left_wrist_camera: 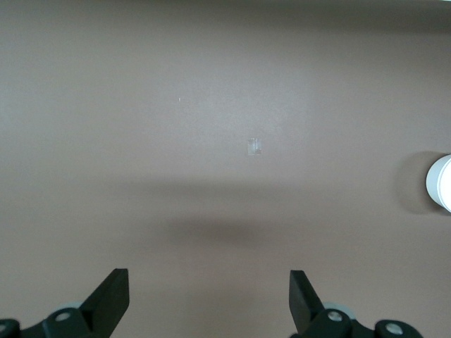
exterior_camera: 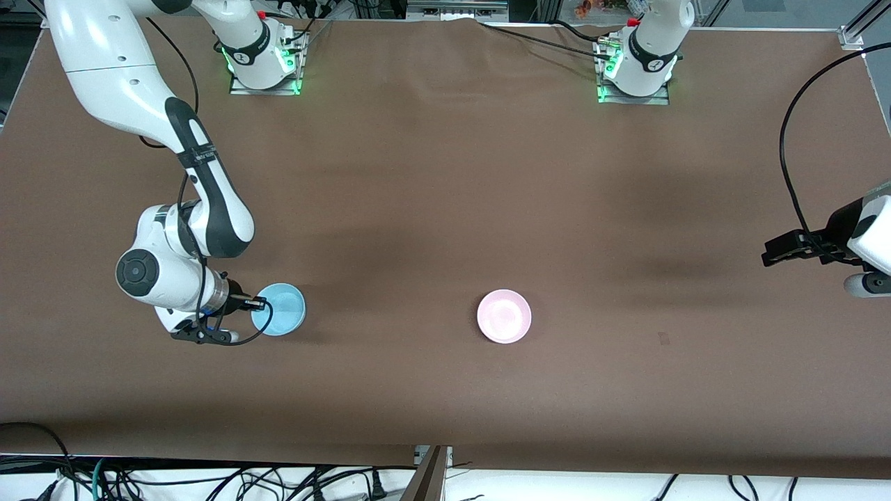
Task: Stack pink and blue bowls on white bowl
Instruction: 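Close the right gripper on the blue bowl's rim, then carry the blue bowl with the right gripper over the pink bowl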
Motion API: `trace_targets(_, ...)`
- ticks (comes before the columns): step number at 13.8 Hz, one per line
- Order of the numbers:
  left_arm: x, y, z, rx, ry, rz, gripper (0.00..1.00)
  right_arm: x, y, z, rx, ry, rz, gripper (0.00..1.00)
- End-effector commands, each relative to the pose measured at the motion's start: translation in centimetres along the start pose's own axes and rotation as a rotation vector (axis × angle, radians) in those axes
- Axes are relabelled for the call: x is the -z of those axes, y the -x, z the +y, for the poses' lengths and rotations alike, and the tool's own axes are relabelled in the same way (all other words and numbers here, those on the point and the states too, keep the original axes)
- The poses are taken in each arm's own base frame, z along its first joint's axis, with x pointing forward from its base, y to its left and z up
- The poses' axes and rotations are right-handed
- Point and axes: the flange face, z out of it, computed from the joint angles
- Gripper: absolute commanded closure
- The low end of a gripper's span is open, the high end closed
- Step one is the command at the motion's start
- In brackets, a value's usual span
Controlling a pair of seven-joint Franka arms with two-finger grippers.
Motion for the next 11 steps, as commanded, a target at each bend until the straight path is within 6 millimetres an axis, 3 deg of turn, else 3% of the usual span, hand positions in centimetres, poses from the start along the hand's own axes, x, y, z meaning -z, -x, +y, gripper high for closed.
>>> trace_targets(1, 0.8, -0.6, -0.6, 0.015, -0.018, 0.029, 0.00, 1.5, -0.5, -2.2, 0.028, -0.033, 0.005, 1.00)
trace_targets(4, 0.4, -0.7, -1.1, 0.023, -0.018, 0.025, 0.00, 4.1, -0.4, -6.7, 0.072, -0.086, -0.005, 1.00)
trace_targets(6, 0.1, -0.8, -1.2, 0.024, -0.018, 0.020, 0.00, 5.7, 0.6, -11.3, -0.028, -0.163, -0.029, 1.00)
trace_targets(7, 0.1, -0.8, -1.3, 0.026, -0.018, 0.020, 0.00, 6.8, 1.3, -14.2, -0.072, -0.192, -0.038, 1.00)
trace_targets(11, 0.1, -0.8, -1.3, 0.026, -0.018, 0.020, 0.00, 7.8, 6.3, -26.3, -0.207, -0.213, -0.046, 1.00)
